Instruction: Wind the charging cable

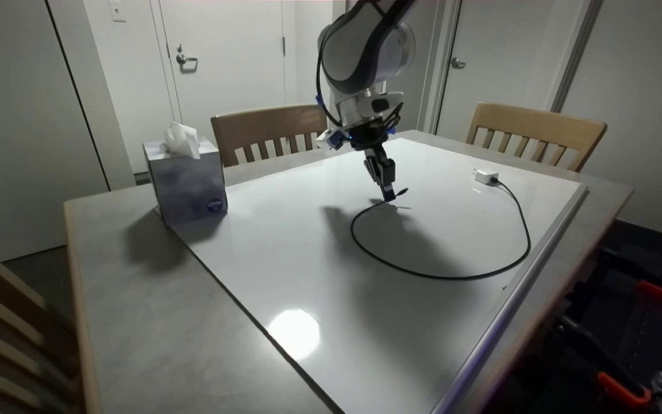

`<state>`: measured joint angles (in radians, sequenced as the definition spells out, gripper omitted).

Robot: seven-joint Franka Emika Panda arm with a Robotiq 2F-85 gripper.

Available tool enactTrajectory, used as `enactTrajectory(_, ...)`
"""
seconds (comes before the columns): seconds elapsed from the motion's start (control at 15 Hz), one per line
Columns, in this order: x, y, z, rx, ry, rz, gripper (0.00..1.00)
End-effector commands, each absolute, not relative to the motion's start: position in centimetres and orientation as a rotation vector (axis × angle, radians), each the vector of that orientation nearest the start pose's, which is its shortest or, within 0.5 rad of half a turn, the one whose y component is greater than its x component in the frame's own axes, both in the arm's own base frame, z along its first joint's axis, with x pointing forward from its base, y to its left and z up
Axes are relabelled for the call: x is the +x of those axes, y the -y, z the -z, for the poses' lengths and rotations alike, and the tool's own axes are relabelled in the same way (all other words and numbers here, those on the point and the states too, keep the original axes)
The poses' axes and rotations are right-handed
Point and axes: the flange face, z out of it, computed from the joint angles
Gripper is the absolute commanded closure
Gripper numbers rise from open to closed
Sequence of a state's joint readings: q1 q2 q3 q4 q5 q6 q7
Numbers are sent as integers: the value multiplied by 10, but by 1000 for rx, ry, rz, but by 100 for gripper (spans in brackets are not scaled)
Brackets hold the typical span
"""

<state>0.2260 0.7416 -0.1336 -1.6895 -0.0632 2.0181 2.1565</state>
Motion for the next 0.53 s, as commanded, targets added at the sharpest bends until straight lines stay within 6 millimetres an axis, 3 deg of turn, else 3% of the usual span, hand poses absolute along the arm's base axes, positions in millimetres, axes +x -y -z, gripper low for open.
enactTrajectory(0.0,624,-44,-139,-1804,-3091,-92,99)
enactTrajectory(0.47,615,0,-126,-1269,-3372,-88,99)
